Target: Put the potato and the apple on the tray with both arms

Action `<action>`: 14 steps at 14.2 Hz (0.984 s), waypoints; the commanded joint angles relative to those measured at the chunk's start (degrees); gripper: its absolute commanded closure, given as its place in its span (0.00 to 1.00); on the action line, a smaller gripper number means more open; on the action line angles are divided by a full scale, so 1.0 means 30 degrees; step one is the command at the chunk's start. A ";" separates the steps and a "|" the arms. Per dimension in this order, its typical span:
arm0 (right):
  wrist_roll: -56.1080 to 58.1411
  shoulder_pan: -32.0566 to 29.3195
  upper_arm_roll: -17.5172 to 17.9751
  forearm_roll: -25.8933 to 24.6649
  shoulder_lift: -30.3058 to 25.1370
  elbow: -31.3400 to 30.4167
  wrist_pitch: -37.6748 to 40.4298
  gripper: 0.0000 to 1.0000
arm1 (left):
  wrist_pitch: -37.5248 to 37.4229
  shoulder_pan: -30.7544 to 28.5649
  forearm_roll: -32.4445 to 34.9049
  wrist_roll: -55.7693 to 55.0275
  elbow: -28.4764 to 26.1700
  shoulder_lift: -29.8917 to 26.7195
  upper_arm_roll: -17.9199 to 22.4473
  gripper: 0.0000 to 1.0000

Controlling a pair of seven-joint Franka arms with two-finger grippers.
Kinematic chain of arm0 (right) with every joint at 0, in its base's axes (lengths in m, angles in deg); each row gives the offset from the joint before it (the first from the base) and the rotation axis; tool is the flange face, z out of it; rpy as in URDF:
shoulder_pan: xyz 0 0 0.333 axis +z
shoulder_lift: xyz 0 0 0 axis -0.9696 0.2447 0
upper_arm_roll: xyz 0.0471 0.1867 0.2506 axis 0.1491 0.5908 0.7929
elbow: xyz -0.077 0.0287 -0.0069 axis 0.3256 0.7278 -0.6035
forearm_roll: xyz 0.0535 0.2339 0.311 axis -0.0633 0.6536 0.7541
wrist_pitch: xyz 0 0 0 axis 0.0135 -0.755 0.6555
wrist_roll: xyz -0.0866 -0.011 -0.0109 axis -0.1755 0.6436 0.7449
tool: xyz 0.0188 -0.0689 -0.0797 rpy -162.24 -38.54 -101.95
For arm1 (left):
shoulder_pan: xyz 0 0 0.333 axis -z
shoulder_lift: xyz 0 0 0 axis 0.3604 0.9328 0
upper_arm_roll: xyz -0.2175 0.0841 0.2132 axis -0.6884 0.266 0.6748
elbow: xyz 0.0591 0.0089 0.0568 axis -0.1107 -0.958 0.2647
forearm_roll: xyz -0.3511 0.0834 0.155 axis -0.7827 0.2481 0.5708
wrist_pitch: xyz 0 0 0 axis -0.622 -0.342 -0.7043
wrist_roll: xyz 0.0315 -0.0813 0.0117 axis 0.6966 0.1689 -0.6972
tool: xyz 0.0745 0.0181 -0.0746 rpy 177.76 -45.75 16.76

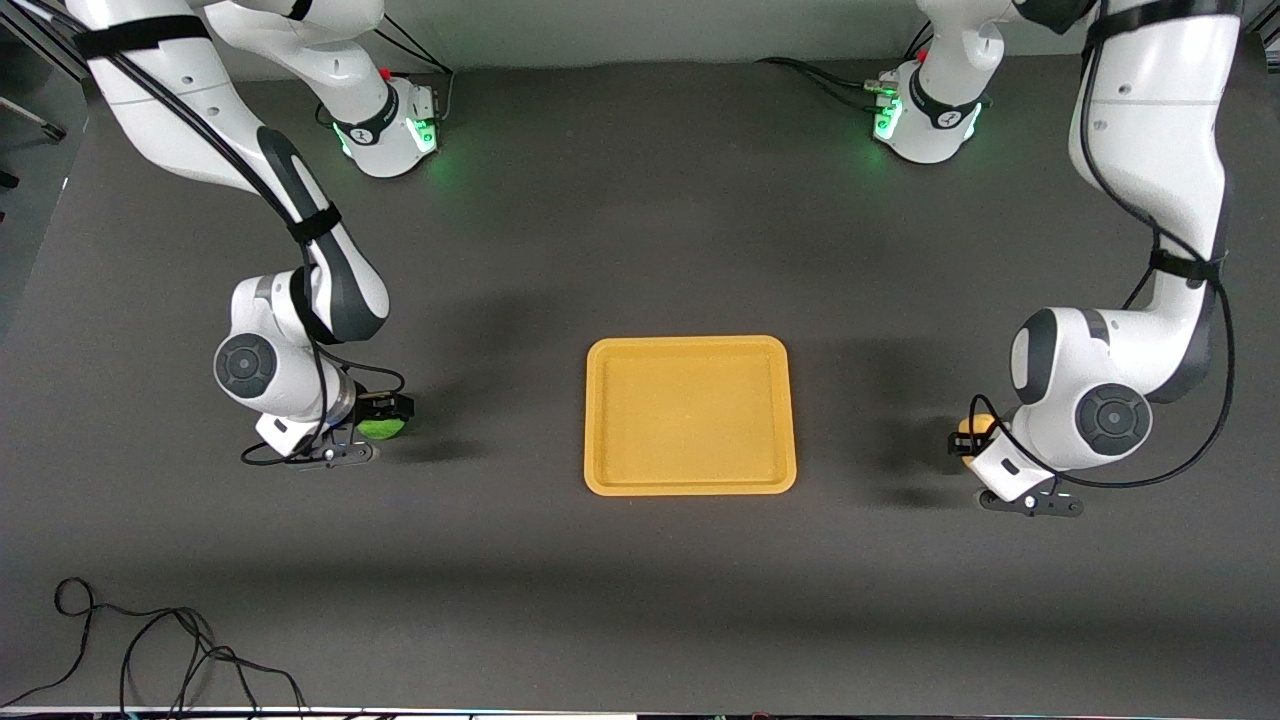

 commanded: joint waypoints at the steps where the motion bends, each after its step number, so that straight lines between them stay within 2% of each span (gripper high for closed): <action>1: -0.0522 -0.0035 -0.0046 -0.0344 0.0435 -0.0054 -0.0763 0.13 | -0.4004 0.1122 -0.0989 -0.0930 0.1769 -0.1956 -0.0088 0.62; 3: -0.0551 -0.0006 -0.0017 -0.0344 0.0231 -0.0025 -0.0560 0.49 | -0.6057 0.1270 -0.1900 -0.2360 0.3293 -0.2515 -0.1286 0.62; 4: -0.0580 0.0023 -0.0017 -0.0344 -0.0119 0.0033 -0.0326 0.61 | -0.6879 0.1271 -0.1904 -0.3443 0.3996 -0.2546 -0.2046 0.60; 5: -0.0580 0.0053 0.0012 -0.0315 -0.0731 0.0179 0.0575 0.67 | -0.7207 0.1271 -0.1904 -0.4440 0.4264 -0.2546 -0.3011 0.60; 7: -0.0581 0.0053 0.0129 -0.0315 -0.1554 0.1898 0.3788 0.73 | -0.6598 0.1416 -0.1730 -0.6840 0.4296 -0.2226 -0.4654 0.60; 10: -0.0463 0.0053 0.0130 -0.0170 -0.1355 0.6085 0.9241 0.73 | -0.4082 0.3082 -0.1291 -0.8577 0.4150 -0.0561 -0.4984 0.60; 12: -0.0609 0.0082 0.0304 -0.0110 -0.1323 0.7412 1.0482 0.73 | -0.2327 0.3758 -0.0151 -0.9629 0.4150 0.1311 -0.4984 0.56; 14: -0.0610 0.0082 0.0598 -0.0081 -0.1323 0.7768 1.0720 0.73 | -0.1528 0.4024 0.0584 -1.0074 0.4092 0.2401 -0.4984 0.56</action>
